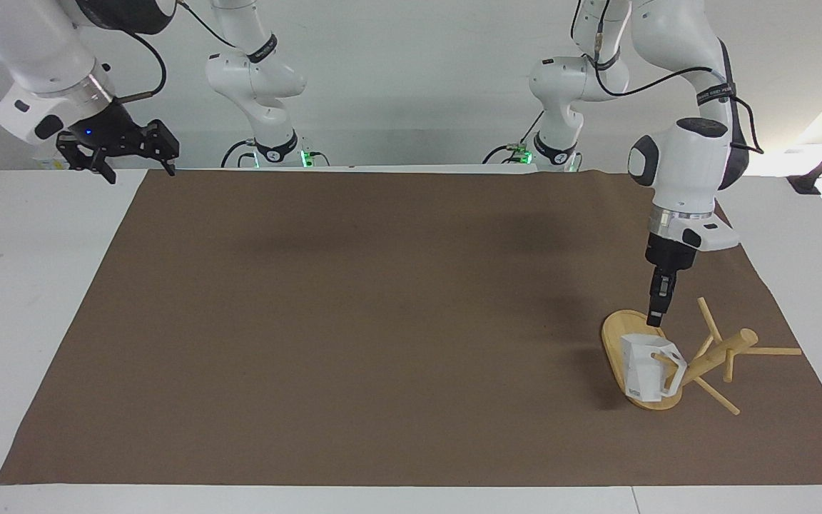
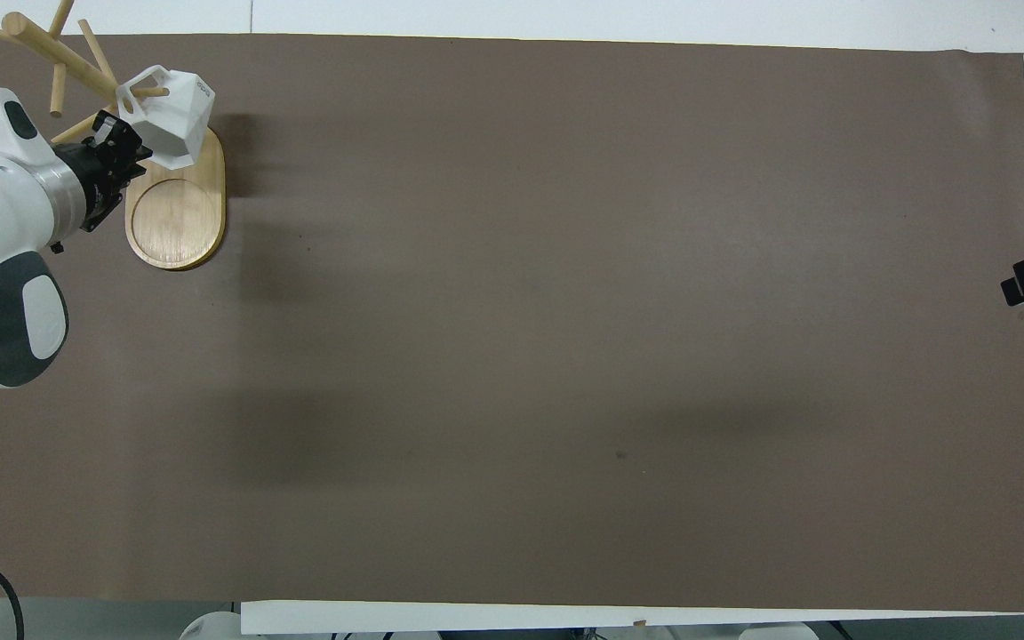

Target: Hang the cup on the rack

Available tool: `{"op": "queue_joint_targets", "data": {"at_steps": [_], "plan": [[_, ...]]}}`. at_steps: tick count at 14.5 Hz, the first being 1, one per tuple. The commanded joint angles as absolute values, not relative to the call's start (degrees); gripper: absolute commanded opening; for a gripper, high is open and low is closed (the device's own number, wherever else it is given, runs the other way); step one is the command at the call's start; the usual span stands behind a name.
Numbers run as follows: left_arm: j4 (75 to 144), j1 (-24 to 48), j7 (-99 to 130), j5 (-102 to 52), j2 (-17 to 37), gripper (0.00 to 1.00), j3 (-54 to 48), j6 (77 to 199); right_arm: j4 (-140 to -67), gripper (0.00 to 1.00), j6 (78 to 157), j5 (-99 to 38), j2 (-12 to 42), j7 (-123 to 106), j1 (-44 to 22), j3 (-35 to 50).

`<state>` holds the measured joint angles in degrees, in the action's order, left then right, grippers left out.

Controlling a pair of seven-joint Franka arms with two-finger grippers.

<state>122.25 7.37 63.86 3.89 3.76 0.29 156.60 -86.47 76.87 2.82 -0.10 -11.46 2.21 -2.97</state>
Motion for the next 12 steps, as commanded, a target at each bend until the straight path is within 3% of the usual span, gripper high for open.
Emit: {"op": "queue_joint_targets", "data": {"at_steps": [1,5,12], "plan": [[122.09,6.42,63.19,4.48,2.12,0.79,-0.18,152.7,-86.39,1.0,75.94,5.36,-1.65,-8.53,-2.01,-4.38],[119.1,6.33,58.65,4.48,-3.94,0.99,0.09,133.73,-86.92,1.0,75.85,5.28,-1.76,-8.52,-0.97,-3.69],[106.36,2.29,18.07,4.31,-5.98,0.99,0.26,99.7,-88.42,1.0,76.55,4.75,-1.32,-8.26,0.88,-4.22]]}}
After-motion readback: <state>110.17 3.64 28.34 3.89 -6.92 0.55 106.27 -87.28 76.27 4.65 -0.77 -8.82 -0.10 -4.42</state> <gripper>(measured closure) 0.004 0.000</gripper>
